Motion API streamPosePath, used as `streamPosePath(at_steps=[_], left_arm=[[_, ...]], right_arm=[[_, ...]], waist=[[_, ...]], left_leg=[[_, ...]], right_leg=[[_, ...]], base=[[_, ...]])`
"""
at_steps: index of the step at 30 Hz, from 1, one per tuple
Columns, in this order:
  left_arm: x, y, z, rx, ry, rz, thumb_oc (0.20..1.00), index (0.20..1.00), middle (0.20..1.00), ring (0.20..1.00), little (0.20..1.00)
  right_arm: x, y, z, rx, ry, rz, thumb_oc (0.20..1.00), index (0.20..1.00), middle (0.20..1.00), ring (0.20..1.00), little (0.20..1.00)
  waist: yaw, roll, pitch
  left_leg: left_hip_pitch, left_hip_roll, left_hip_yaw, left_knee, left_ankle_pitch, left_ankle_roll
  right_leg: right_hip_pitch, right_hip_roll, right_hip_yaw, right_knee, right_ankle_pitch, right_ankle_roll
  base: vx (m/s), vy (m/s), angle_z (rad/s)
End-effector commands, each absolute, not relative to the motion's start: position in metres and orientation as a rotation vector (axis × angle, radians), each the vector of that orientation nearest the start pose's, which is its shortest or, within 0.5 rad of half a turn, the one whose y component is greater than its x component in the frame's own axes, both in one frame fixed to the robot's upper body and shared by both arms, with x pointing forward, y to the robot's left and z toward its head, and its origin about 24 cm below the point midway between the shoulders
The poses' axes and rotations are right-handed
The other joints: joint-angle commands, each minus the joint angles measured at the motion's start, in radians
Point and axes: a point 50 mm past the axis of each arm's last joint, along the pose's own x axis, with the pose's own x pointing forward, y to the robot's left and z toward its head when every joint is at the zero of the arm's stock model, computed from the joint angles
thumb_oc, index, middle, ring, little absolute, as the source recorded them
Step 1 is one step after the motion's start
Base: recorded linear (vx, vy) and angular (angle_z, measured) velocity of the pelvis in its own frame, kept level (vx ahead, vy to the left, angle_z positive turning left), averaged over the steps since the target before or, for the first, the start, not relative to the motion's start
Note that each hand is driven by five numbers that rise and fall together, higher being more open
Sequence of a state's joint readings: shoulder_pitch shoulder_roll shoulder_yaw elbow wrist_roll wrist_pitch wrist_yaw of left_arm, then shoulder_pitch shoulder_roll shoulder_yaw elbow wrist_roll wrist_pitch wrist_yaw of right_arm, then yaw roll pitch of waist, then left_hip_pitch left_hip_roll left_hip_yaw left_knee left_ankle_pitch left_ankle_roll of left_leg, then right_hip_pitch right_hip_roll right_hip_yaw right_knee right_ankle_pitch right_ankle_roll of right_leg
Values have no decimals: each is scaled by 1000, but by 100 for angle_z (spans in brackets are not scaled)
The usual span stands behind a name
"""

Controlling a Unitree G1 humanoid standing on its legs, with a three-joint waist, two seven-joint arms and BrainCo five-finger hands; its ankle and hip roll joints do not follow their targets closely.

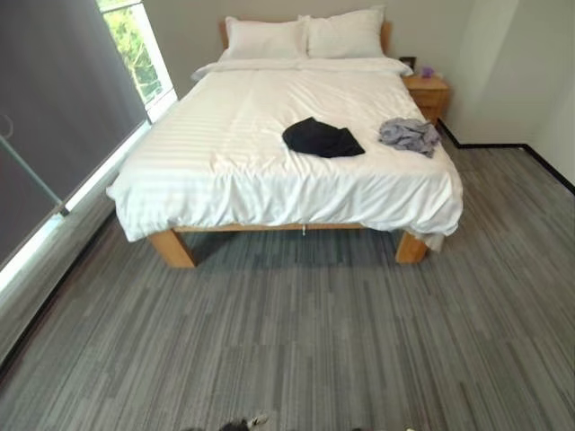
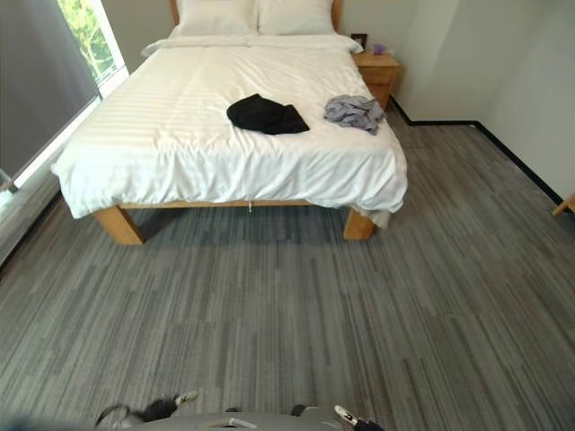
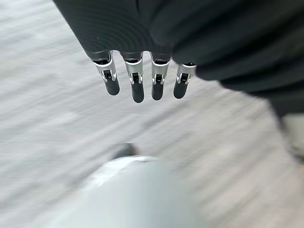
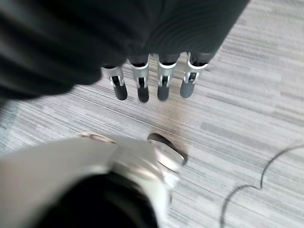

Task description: Pick up bed clothes into laundry basket.

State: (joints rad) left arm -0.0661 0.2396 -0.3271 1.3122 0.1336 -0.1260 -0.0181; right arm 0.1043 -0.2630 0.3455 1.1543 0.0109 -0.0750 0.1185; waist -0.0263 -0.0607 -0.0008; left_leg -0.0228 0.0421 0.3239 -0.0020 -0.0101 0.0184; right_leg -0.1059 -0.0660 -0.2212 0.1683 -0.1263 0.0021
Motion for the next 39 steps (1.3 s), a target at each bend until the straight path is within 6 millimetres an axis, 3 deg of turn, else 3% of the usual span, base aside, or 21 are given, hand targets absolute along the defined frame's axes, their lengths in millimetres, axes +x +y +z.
streamPosePath(at_steps=[1, 8, 11, 12, 13, 17, 19, 23, 28, 39], left_arm=[[130, 205, -156, 504, 1066, -284, 1000, 1000, 1000, 1000, 1000], [137, 203, -154, 528, 1042, -289, 1000, 1000, 1000, 1000, 1000], [156, 209, -144, 464, 957, -185, 1000, 1000, 1000, 1000, 1000], [181, 209, -130, 436, 823, -130, 1000, 1000, 1000, 1000, 1000], [181, 209, -130, 436, 823, -130, 1000, 1000, 1000, 1000, 1000], [215, 206, -99, 336, 599, -63, 1000, 1000, 1000, 1000, 1000], [242, 204, -67, 293, 419, -46, 1000, 1000, 1000, 1000, 1000], [271, 197, -21, 57, 218, -101, 1000, 1000, 1000, 1000, 1000], [280, 189, 18, -20, 44, -186, 1000, 1000, 1000, 1000, 1000], [284, 186, 27, -23, -9, -88, 1000, 1000, 1000, 1000, 1000]], right_arm=[[90, -217, -161, -364, 1162, 287, 1000, 1000, 1000, 1000, 1000], [98, -222, -157, -333, 1129, 234, 1000, 1000, 1000, 1000, 1000], [126, -229, -140, -251, 964, 127, 1000, 1000, 1000, 1000, 1000], [139, -237, -126, -200, 839, 42, 1000, 1000, 1000, 1000, 1000], [139, -237, -126, -200, 839, 42, 1000, 1000, 1000, 1000, 1000], [157, -261, -100, -171, 659, -107, 1000, 1000, 1000, 1000, 1000], [175, -272, -72, -97, 491, -200, 1000, 1000, 1000, 1000, 1000], [192, -282, -24, -10, 227, -273, 1000, 1000, 1000, 1000, 1000], [193, -279, 12, -48, 45, -280, 1000, 1000, 1000, 1000, 1000], [207, -256, 24, -3, -41, -206, 1000, 1000, 1000, 1000, 1000]], waist=[[-24, -11, 67], [-29, -7, 65], [-36, -4, 63], [-41, 0, 69], [-41, 1, 67], [-49, 14, 71], [-55, 19, 71], [-74, 31, 70], [-91, 38, 64], [-94, 42, 102]], left_leg=[[108, 27, -49, -84, 23, -77], [115, 24, -43, -85, 18, -75], [120, 23, -38, -85, 16, -76], [123, 22, -40, -85, 15, -76], [120, 23, -40, -85, 17, -76], [125, 19, -45, -85, 15, -73], [125, 17, -48, -85, 14, -73], [126, 15, -44, -85, 11, -71], [123, 14, -37, -85, 9, -68], [108, -7, -5, -83, -8, -44]], right_leg=[[207, -108, -3, -203, 137, 127], [208, -110, 4, -206, 140, 131], [209, -111, 8, -205, 140, 132], [210, -111, 8, -201, 138, 136], [207, -111, 9, -202, 140, 135], [213, -117, 2, -196, 139, 142], [215, -118, -2, -194, 140, 144], [211, -122, 1, -191, 146, 147], [203, -120, 11, -197, 152, 150], [140, -138, 59, -138, 164, 168]], base=[[2, 4, -7], [5, 7, -6], [11, 12, -3], [3, 16, -5], [0, 0, 0], [0, 0, 0], [0, 0, 0], [11, 11, -3], [22, 11, 0], [7, 42, -16]])
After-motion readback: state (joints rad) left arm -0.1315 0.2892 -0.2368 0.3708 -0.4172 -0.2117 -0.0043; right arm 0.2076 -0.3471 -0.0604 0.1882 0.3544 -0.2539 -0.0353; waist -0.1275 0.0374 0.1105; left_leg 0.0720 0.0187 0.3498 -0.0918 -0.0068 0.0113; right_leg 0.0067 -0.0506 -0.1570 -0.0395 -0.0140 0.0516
